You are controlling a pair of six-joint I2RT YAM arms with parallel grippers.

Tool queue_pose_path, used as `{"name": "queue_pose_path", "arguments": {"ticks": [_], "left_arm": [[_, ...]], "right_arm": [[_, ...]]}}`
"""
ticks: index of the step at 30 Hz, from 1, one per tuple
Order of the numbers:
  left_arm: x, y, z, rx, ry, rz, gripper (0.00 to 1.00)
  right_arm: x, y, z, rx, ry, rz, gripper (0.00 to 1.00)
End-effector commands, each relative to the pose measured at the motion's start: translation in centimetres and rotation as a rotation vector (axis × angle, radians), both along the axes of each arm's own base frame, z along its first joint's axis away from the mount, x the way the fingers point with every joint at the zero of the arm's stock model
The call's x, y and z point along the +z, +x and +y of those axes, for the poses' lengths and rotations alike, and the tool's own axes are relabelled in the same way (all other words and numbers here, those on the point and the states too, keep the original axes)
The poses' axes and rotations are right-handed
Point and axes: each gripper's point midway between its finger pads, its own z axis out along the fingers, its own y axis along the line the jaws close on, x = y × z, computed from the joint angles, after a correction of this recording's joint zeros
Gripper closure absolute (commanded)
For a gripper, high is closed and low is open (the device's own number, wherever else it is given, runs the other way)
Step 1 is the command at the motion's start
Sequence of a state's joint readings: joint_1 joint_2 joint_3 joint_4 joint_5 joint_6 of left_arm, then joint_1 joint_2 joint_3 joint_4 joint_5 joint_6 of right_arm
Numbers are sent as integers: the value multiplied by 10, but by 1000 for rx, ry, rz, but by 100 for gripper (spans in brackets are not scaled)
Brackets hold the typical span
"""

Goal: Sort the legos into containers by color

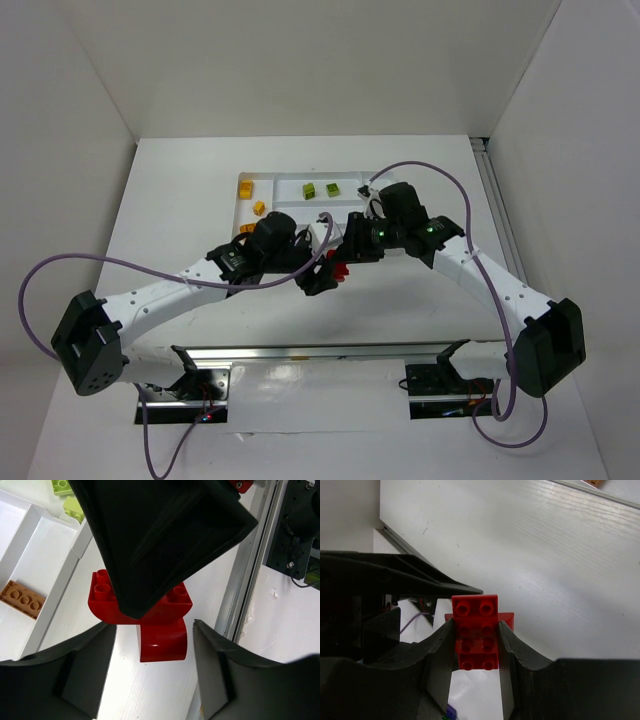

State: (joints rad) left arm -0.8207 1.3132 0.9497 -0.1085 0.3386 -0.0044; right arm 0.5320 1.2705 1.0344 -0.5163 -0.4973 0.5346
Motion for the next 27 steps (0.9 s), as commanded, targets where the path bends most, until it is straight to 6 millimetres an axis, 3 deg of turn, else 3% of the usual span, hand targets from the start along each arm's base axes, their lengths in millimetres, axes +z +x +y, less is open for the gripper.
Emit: {"name": "queue_pose_path", "arguments": {"ticks": [1,4,7,11,12,17,20,22,27], "left_arm": [[15,0,-11,-39,-52,-33,28],[16,0,-14,-48,-56,-29,36],[16,-1,-13,-48,-48,-22,53],[9,-4,-8,-57,-14,-11,86],[9,-4,-8,-57,-14,-11,100],[4,-6,-4,-40,-9,10,100],[2,-6,-1,-30,-3,7,100],[5,4,6,-2,-7,-7,100],[8,33,39,146,-8,41,100]], "right_arm": [[20,7,6,9,55,-54,85],[20,7,6,9,55,-54,85],[22,9,4,-5,50,-69,85],[22,14,-2,-38,33,-79,85],[25,15,-5,-53,41,-80,85],[47,22,-2,-61,61,-127,85],[50,27,-8,-81,60,-129,85],[50,28,-8,-88,55,-132,85],[45,63,-21,-222,-18,-201,85]]}}
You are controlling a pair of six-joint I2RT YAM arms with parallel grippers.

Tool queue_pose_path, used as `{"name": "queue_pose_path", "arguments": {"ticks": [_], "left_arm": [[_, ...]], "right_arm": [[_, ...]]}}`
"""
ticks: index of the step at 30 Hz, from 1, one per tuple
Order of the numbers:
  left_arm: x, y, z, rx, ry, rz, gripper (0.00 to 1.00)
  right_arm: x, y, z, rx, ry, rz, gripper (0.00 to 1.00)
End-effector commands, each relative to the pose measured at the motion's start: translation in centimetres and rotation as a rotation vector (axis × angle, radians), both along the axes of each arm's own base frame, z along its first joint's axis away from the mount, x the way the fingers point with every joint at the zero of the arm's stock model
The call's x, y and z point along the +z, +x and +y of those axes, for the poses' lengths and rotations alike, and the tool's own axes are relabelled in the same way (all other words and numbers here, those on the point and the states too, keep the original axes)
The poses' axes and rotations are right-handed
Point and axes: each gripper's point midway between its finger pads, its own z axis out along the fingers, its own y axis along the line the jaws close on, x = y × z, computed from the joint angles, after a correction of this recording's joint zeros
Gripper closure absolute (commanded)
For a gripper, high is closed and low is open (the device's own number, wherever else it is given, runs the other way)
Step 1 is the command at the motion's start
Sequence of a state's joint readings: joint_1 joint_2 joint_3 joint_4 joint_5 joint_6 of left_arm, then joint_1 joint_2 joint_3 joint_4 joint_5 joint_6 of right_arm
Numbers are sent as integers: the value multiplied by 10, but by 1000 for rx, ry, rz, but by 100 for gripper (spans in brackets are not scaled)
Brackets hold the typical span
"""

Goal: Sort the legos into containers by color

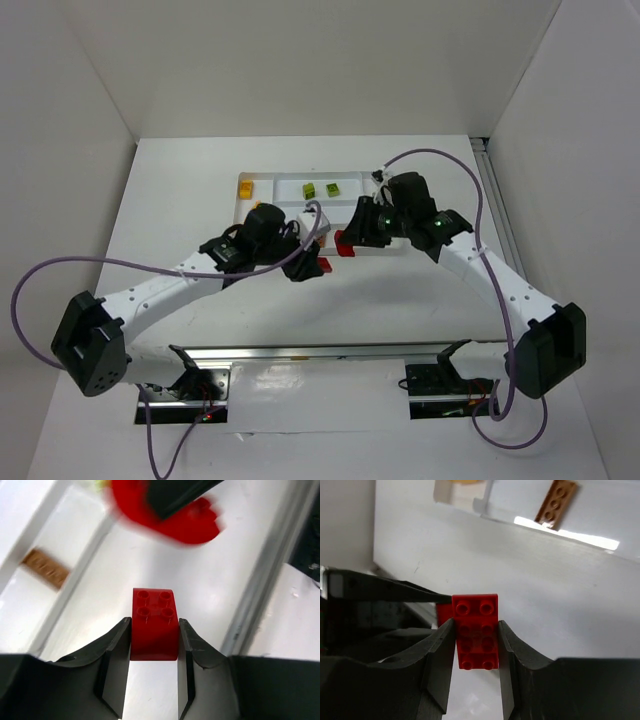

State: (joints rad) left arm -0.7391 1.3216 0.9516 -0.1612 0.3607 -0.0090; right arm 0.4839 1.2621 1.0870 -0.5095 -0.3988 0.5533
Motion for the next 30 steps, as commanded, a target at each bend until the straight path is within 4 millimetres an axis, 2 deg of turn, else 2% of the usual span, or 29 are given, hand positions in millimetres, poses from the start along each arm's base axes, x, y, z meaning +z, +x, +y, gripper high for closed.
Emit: {"name": "queue_pose_path", "arguments": {"ticks": [1,2,3,5,6,7,8,9,10,12,13,14,16,19,21,23,24,25,26,28,29,30], "left_arm": [[14,29,34,141,-19,4,100],[17,32,40,163,-34,36,100],[9,43,56,224,-14,79,100],[5,52,65,294,-23,139,100],[2,57,75,337,-24,165,100],[7,61,77,379,-52,194,100],[2,68,84,436,-42,209,100],[3,74,89,470,-54,226,100],[7,79,88,502,-73,243,100],[11,88,89,534,-86,254,100],[16,97,87,555,-94,252,100],[17,107,92,599,-96,240,100],[17,124,104,681,-93,253,100],[20,146,101,689,-109,269,100],[13,159,97,710,-106,293,100],[9,167,93,725,-107,323,100],[-6,168,92,735,-89,357,100],[-7,173,91,735,-89,358,100],[-7,176,89,744,-97,368,100],[-17,181,89,764,-85,388,100],[-17,182,90,781,-84,388,100],[-18,186,89,780,-89,383,100]], "right_arm": [[28,46,-8,-137,-24,-162,85],[28,53,-9,-164,-25,-171,85],[27,71,-11,-217,-45,-205,85],[26,91,-12,-271,-62,-225,85],[11,108,-14,-316,-105,-219,85],[3,116,-14,-327,-133,-215,85],[7,129,-15,-344,-154,-237,85],[-15,140,-14,-359,-199,-205,85],[-15,151,-13,-361,-217,-226,85],[-28,164,-10,-363,-244,-220,85],[-46,172,-11,-378,-282,-197,84],[-45,181,-10,-388,-289,-216,84],[-65,192,-10,-406,-328,-198,84],[-75,201,-6,-404,-334,-191,84],[-81,208,-4,-410,-343,-189,81],[-84,214,-6,-425,-338,-183,75],[-89,216,-5,-424,-343,-177,71],[-95,215,-3,-412,-342,-166,53],[-101,217,-2,-409,-353,-153,42],[-98,221,0,-410,-350,-156,27],[-105,219,-1,-406,-362,-141,19],[-99,219,-1,-408,-356,-149,15]]}}
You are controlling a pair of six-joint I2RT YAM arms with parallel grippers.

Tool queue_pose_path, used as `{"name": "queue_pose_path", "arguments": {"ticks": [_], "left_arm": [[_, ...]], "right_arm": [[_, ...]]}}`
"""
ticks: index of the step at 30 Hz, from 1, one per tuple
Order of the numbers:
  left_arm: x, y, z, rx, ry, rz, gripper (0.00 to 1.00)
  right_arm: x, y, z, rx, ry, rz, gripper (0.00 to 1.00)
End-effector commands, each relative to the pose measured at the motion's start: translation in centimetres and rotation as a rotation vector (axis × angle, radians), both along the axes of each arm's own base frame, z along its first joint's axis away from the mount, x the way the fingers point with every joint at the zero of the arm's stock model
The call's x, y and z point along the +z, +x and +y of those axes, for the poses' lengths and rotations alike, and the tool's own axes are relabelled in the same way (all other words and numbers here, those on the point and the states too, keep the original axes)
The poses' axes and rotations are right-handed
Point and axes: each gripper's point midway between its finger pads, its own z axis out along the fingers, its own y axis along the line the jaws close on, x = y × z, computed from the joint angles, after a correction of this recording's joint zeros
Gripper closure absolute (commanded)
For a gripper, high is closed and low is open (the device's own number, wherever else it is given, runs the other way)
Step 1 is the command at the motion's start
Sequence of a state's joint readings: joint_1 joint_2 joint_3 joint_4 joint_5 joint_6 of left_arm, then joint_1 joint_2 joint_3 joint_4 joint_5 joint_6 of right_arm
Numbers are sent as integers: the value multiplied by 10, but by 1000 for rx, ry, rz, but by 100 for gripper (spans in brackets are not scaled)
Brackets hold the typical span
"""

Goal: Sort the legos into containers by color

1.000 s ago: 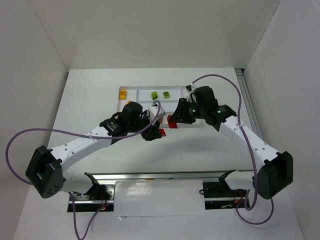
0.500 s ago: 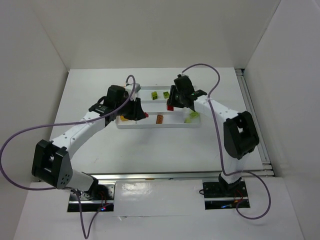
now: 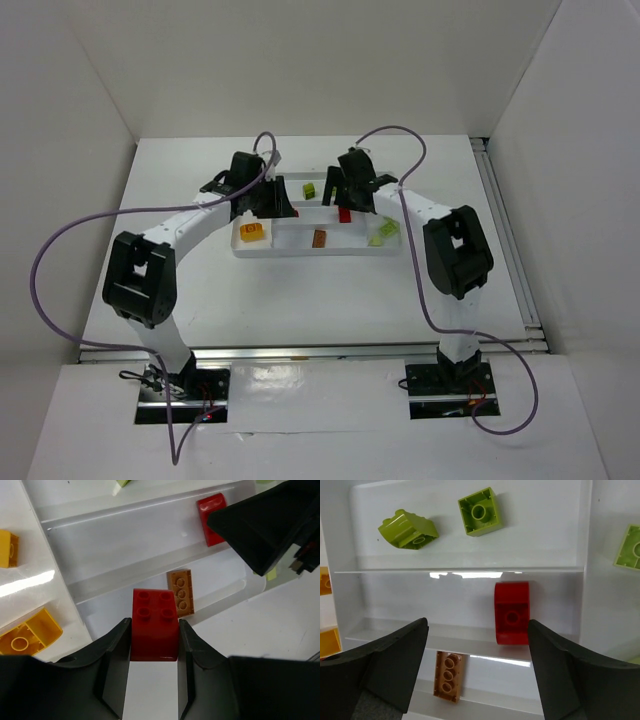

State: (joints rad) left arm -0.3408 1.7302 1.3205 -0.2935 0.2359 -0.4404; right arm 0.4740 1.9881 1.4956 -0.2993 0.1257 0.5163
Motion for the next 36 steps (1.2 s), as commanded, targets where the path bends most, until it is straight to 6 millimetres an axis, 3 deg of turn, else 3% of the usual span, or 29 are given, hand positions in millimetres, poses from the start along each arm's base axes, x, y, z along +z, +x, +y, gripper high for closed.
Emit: {"name": "queue_pose_path", "arguments": {"ticks": [1,5,6,8,9,11,12,13,14,16,17,19,20,21,23,24,27,30,32,33,36], "left_arm": [[15,14,-7,38,-23,-35,100],[10,23,-13,43,-20,-28,100],[6,25,-19,34,-18,-22,100],[1,29,-19,40,-9,-17,100],[2,31,-24,31,-11,-21,97],[-6,36,-29,29,0,-13,86],[-9,38,-30,29,2,-8,69],[-6,44,-33,29,-3,-18,55],[-15,41,-38,16,5,0,39],[-12,46,-43,8,15,-22,0],[-9,47,-47,4,29,-40,0],[-6,46,-50,2,37,-44,0],[-7,47,-49,10,43,-47,0],[9,46,-48,11,30,-76,0],[17,41,-48,16,35,-93,0],[35,39,-47,17,19,-125,0],[55,34,-40,34,22,-151,0],[95,24,-30,49,16,-219,0],[107,14,-21,52,34,-251,0],[127,6,-10,76,44,-297,0],[132,-15,8,91,72,-323,0]], "right_arm": [[31,20,0,-28,20,-91,12],[56,12,-13,-65,3,-130,8],[79,7,-21,-93,10,-166,8],[83,-9,-33,-116,3,-171,8],[109,-16,-39,-125,27,-225,8],[108,-31,-54,-144,16,-223,8],[123,-41,-61,-153,23,-248,8],[126,-45,-67,-163,25,-253,8],[117,-55,-72,-161,10,-228,8],[124,-71,-82,-168,3,-228,8],[115,-79,-92,-183,-16,-208,8],[119,-95,-100,-197,-13,-209,8],[109,-104,-104,-201,-20,-186,8],[108,-108,-107,-217,-14,-188,8],[104,-121,-113,-224,-12,-176,8],[104,-123,-114,-230,-4,-177,8],[100,-128,-119,-249,-17,-164,6],[101,-129,-129,-292,-49,-165,0],[104,-129,-148,-395,-96,-174,0],[108,-129,-154,-431,-109,-183,0],[114,-133,-176,-558,-158,-200,0]]}}
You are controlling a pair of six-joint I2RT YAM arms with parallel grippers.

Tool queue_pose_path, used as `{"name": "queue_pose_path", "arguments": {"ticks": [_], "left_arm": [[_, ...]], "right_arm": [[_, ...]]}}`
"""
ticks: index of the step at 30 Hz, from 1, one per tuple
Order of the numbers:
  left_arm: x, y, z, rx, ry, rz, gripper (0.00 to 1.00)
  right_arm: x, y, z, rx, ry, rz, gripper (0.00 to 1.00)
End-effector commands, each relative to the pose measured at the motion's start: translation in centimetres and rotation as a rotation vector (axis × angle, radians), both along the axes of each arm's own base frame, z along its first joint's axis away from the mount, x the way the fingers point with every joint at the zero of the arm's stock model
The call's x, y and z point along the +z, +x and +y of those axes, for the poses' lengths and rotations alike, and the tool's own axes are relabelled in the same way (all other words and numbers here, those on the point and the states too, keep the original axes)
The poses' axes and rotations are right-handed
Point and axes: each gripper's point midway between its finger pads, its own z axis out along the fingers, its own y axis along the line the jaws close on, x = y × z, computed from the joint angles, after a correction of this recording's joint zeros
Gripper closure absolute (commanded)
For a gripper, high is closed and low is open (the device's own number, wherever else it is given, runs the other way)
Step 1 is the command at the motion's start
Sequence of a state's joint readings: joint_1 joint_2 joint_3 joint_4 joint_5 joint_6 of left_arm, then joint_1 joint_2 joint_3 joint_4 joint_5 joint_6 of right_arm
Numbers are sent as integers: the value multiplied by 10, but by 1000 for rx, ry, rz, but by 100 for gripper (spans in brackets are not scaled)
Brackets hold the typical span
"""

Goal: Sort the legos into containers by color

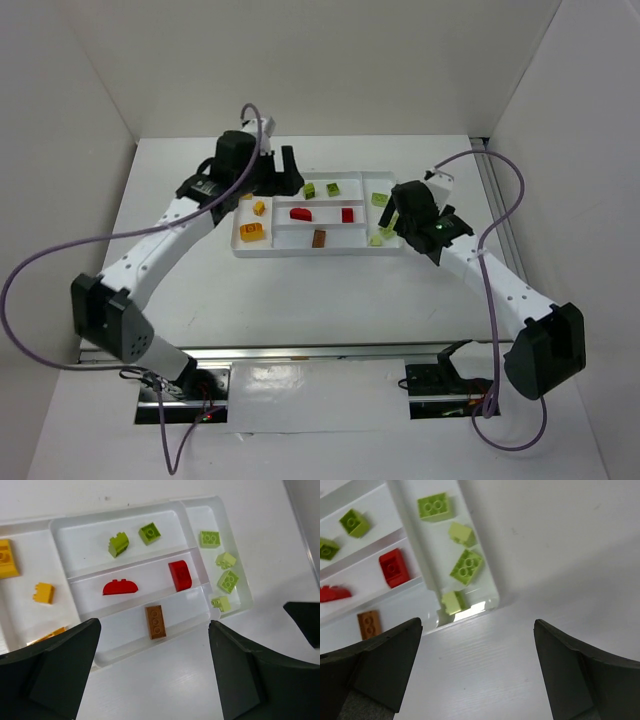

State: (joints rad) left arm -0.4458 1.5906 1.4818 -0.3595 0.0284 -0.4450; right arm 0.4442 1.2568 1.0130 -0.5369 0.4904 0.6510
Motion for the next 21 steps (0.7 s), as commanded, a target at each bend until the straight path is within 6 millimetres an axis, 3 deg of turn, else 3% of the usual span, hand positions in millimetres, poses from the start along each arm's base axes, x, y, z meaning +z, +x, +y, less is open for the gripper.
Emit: {"name": "queue_pose_path", "arguments": {"ticks": [1,2,3,4,5,6,8,9,13,17,21], "left_arm": [[39,-29,37,57,28,-107,0],[29,-41,42,57,37,-90,0],[31,-45,55,93,45,-106,0],[35,-53,61,109,45,-122,0],[51,-64,75,141,32,-171,0],[43,-71,82,161,46,-167,0],[50,-79,100,222,52,-207,0],[64,-88,108,237,44,-260,0],[73,-103,137,374,26,-321,0],[79,-112,158,489,-21,-366,0],[79,-115,156,479,-34,-362,0]], "right_arm": [[32,-2,-41,-231,-68,-95,0],[32,-7,-47,-258,-86,-82,0],[35,-8,-51,-294,-83,-92,0],[37,-12,-57,-318,-96,-96,0],[40,-15,-63,-344,-111,-107,0],[40,-17,-68,-360,-125,-104,0],[40,-21,-74,-378,-139,-105,0],[44,-23,-76,-385,-137,-121,0],[40,-32,-84,-406,-147,-109,0],[35,-42,-90,-432,-151,-98,0],[38,-53,-97,-451,-153,-114,1]]}}
